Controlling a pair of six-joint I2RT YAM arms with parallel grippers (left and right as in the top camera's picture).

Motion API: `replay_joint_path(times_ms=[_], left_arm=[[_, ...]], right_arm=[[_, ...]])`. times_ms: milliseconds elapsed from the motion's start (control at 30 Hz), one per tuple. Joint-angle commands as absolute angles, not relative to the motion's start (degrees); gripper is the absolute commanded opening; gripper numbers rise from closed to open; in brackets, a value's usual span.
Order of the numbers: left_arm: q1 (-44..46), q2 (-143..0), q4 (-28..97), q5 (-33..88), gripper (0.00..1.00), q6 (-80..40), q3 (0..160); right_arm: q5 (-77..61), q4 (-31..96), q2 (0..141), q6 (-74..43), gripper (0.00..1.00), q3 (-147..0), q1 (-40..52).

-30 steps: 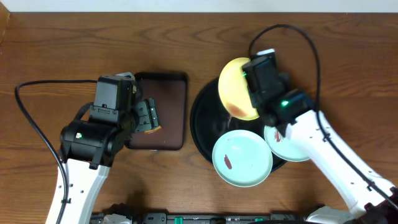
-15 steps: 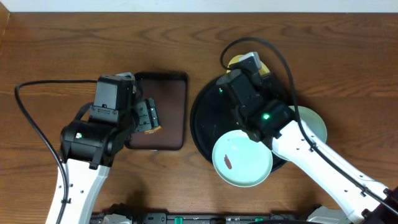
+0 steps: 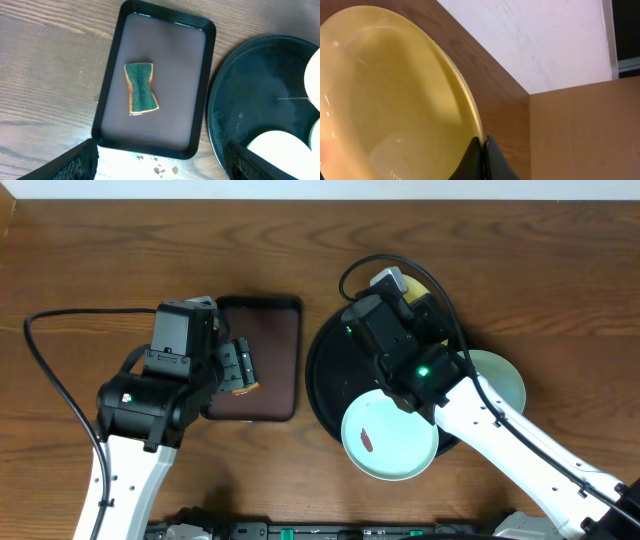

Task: Clean dirty plates on tray and stack at the side
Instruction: 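Lift the yellow plate by its rim with the right gripper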

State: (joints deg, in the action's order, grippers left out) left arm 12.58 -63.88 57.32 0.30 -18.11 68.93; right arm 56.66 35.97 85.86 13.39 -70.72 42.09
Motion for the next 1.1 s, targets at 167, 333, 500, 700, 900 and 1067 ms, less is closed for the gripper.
replay_joint_path(times_ms=[167, 333, 500, 700, 900, 1067], left_arm=[[12.6, -63.7, 57.6, 0.6, 0.81, -18.0, 70.0], [12.6, -63.7, 57.6, 0.6, 0.81, -18.0, 70.0], [12.6, -63.7, 57.6, 0.6, 0.81, -18.0, 70.0], [12.6, -63.7, 57.6, 0.6, 0.81, -18.0, 70.0], [12.6, -63.7, 57.6, 0.6, 0.81, -18.0, 70.0], [12.6, -63.7, 57.6, 0.6, 0.81, -18.0, 70.0]], right_arm=[[58.7, 35.5, 85.0, 14.0, 0.01, -70.8, 42.9], [58.7, 35.4, 85.0, 14.0, 0.01, -70.8, 42.9], [58.7, 35.4, 85.0, 14.0, 0.01, -70.8, 42.9], [58.7, 35.4, 85.0, 14.0, 0.01, -70.8, 42.9], [59.9, 34.9, 85.0, 14.5, 0.01, -70.8, 42.9], [60.0, 34.0, 85.0, 14.5, 0.01, -70.8, 42.9]])
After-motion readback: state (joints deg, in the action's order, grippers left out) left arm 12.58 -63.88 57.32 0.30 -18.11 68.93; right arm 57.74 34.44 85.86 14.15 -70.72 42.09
